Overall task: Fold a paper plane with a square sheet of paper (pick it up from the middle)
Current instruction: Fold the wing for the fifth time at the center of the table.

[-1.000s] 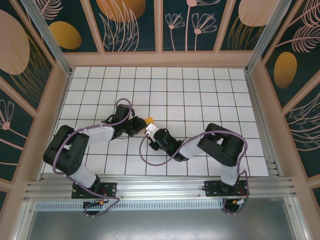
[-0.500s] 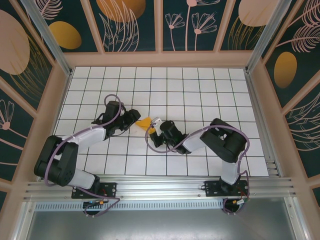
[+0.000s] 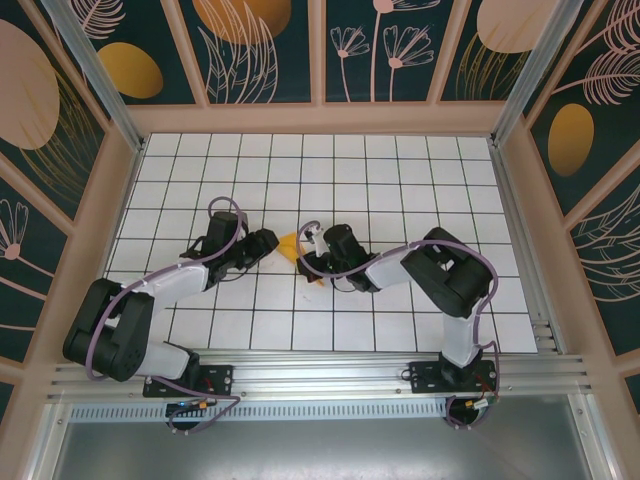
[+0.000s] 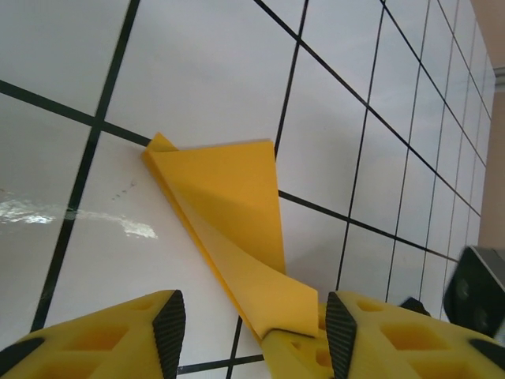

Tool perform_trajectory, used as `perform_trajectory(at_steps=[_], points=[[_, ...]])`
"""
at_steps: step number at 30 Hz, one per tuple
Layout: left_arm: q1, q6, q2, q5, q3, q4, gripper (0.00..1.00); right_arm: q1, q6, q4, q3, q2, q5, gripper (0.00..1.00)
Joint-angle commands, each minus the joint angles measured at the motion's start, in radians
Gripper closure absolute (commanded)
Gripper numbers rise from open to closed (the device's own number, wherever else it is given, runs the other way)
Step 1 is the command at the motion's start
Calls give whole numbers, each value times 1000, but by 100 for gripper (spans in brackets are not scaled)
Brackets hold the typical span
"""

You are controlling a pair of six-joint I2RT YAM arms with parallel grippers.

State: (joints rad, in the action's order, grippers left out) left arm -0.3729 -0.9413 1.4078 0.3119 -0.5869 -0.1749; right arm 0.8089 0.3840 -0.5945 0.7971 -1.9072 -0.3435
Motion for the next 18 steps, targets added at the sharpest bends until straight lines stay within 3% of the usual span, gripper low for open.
perform_trajectory(at_steps=[1,7,18], points=[[2,24,2,62,15,-94,55,-24,94,-13,26,-29,-82,100],[-4,19,35,117,30,-179,65,-66,193,-85,-1,-39,-141,100],[-39,17,125,153,7,-255,71,-107,312,-132,-17,-63,-195,100]])
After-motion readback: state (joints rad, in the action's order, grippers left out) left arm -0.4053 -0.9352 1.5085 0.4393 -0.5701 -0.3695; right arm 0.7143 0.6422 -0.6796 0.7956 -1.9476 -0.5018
